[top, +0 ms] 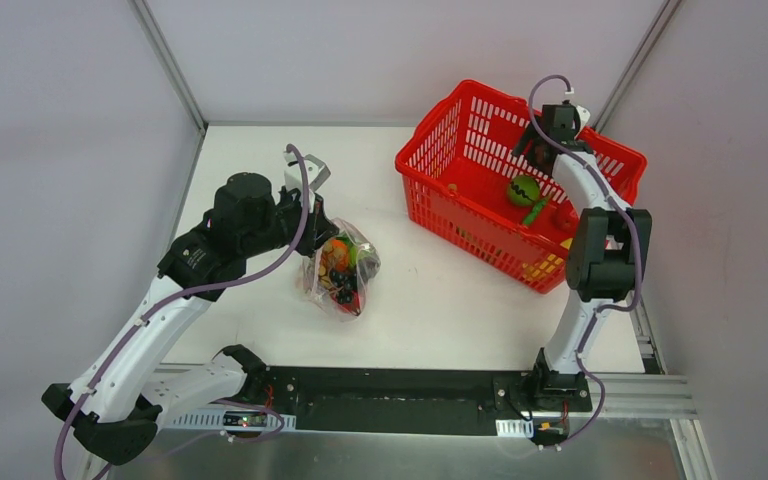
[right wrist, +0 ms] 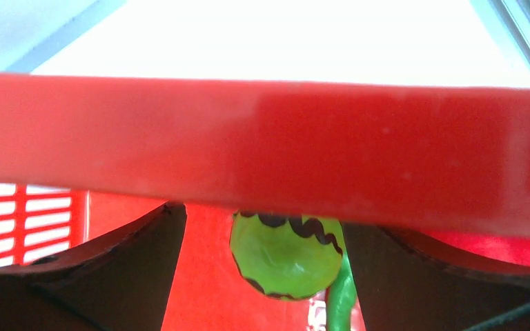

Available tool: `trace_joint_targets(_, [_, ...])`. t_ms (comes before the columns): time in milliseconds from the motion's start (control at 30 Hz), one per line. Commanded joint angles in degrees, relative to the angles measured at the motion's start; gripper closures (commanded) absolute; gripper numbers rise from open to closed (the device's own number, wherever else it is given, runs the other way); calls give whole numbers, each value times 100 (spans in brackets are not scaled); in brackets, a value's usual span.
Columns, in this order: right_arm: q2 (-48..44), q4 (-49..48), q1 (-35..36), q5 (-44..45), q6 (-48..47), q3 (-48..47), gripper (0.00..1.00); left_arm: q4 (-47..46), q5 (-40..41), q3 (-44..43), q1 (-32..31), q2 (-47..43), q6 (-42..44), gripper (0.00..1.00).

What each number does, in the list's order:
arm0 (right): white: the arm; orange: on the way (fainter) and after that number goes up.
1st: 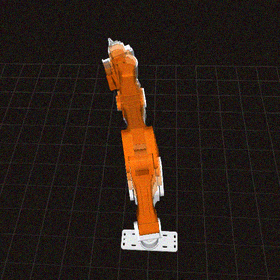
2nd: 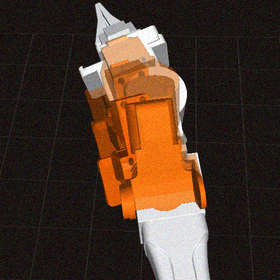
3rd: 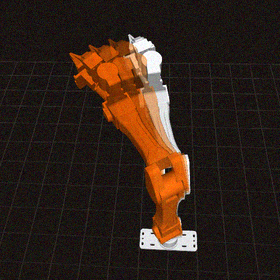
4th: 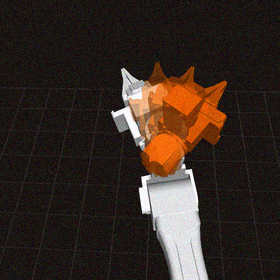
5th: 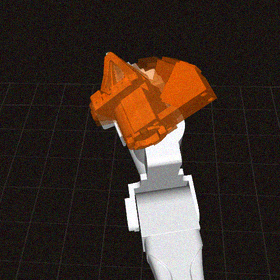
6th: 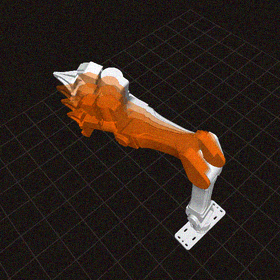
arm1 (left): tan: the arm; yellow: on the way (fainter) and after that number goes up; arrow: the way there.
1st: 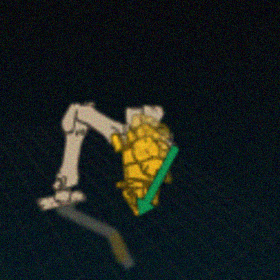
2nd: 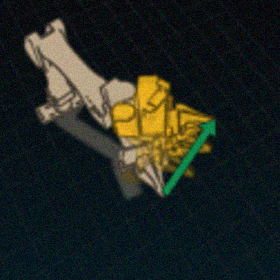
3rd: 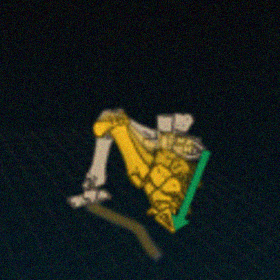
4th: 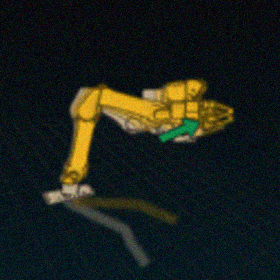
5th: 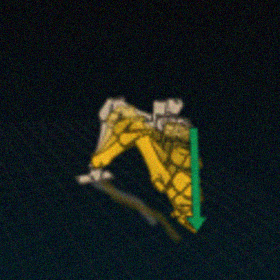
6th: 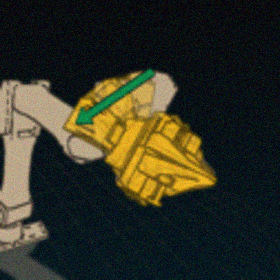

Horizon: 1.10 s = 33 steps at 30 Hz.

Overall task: Place the food in the zip-top bag and seal the zipper
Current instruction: Pick up the fake fruit from the bin.

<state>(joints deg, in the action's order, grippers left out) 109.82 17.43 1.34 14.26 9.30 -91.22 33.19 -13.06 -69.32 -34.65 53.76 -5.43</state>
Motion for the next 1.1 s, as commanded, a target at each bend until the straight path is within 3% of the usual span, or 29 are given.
trace_joint_targets(0, [436,-799,32,444,356,41,14,-398,-191,-27,11,-41,-111,100])
trace_joint_targets(400, [1046,-1049,41,565,743,371,20,-419,-276,-8,11,11,-308,100])
trace_joint_targets(667, [697,-1686,168,564,597,1255,24,-440,-234,23,11,-14,-364,100])
trace_joint_targets(900, [791,-1580,197,584,594,1292,24,-430,-281,-25,11,73,-373,100])
trace_joint_targets(967, [683,-1935,185,776,597,1460,27,-419,-285,-29,9,84,-379,100])
trace_joint_targets(1067, [822,-1465,185,58,494,1191,26,-426,-277,11,11,66,-386,100])
